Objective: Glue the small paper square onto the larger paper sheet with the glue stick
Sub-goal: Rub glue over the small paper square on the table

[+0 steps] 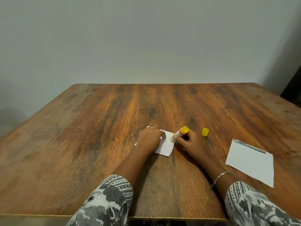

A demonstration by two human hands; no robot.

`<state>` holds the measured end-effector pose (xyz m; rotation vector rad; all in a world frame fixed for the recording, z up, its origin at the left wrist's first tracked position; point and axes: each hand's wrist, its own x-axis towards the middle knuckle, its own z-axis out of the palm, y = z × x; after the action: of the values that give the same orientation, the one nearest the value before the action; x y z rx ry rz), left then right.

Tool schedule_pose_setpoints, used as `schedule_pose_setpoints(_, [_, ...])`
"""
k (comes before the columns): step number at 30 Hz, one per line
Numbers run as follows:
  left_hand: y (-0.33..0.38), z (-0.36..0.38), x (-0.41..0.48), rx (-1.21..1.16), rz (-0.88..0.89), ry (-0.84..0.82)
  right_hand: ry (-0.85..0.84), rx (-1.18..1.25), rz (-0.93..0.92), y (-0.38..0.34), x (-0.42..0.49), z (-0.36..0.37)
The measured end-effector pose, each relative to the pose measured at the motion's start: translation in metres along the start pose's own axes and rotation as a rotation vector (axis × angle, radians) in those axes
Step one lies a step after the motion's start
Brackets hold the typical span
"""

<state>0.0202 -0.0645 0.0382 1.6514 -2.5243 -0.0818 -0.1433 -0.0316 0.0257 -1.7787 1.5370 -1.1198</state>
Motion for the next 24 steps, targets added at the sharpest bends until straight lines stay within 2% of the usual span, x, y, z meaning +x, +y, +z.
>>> schedule_pose_setpoints(12, [0.0, -0.001, 0.0, 0.009, 0.003, -0.005, -0.067, -0.062, -0.044, -0.004, -0.016, 0.0])
schedule_pose_setpoints(24, [-0.002, 0.001, 0.002, 0.013, 0.026, 0.016, -0.182, 0.02, -0.1, -0.011, -0.031, 0.0])
